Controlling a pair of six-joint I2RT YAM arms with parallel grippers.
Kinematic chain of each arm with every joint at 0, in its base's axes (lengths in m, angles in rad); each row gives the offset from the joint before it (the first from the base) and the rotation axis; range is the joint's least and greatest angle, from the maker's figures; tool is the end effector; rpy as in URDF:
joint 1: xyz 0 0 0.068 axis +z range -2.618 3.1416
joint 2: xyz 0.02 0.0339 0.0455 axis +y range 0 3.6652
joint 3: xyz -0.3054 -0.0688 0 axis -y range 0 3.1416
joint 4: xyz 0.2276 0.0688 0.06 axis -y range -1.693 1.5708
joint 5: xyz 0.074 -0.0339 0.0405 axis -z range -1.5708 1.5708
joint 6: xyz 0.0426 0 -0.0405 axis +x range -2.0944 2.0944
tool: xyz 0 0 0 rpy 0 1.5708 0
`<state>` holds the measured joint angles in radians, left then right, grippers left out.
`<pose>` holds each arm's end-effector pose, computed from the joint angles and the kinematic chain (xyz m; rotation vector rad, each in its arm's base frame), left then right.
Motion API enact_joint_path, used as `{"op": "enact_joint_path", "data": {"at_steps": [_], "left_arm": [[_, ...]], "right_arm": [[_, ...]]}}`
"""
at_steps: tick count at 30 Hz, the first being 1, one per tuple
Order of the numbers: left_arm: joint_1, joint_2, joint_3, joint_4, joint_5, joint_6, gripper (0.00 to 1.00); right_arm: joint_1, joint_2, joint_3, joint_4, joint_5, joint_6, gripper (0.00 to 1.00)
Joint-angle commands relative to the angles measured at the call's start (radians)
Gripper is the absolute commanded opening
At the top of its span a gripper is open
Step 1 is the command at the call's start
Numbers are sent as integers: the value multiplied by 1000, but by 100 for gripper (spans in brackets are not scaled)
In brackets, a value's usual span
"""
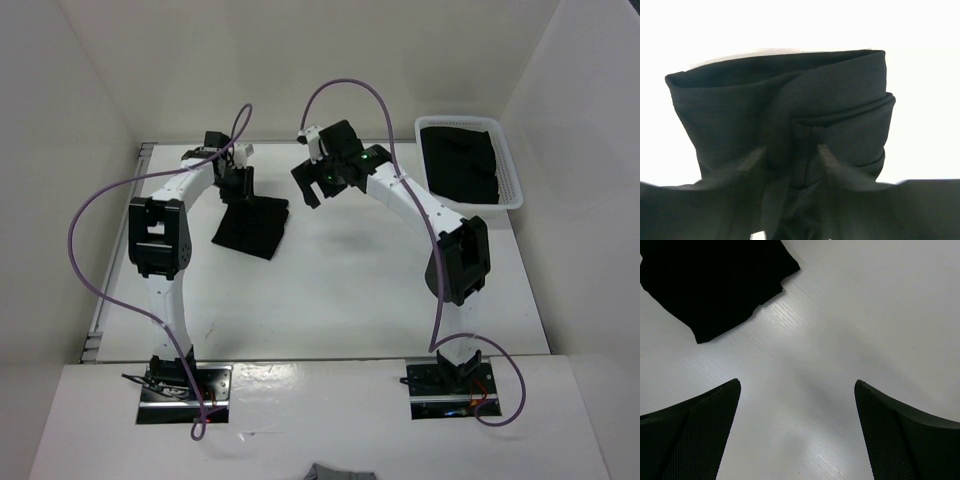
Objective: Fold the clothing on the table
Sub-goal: Fold the skirt
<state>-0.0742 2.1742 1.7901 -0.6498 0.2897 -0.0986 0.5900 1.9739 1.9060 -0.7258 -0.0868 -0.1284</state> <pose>0.4833 -0.0481 0.2366 0.0726 2.5995 -0.4393 0.3740 0.2549 0.3558 -0.8778 2.2173 0.3241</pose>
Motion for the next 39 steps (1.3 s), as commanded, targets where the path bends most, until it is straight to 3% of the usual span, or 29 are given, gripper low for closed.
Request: {"op": "enact_joint_path", "data": {"at_steps": [1, 5, 10, 22, 38, 39], "left_arm": [[5, 1, 28, 10, 49, 19, 45], [5, -22, 18, 21, 58, 19, 26], [5, -50, -1, 21, 46, 46, 15], [14, -215, -95, 75, -40, 105, 10], [116, -94, -136, 131, -181, 90, 7], [116, -94, -136, 131, -194, 79, 11]], "right_arm": [[-16, -64, -33, 84, 10, -5, 99], [-16, -83, -45, 94, 10, -5, 99], [-16, -83, -55, 94, 10, -5, 99], [-16, -83, -73, 103, -8, -5, 99], [-16, -83, -137, 121, -79, -14, 99], [-16, -83, -137, 121, -79, -14, 99]]}}
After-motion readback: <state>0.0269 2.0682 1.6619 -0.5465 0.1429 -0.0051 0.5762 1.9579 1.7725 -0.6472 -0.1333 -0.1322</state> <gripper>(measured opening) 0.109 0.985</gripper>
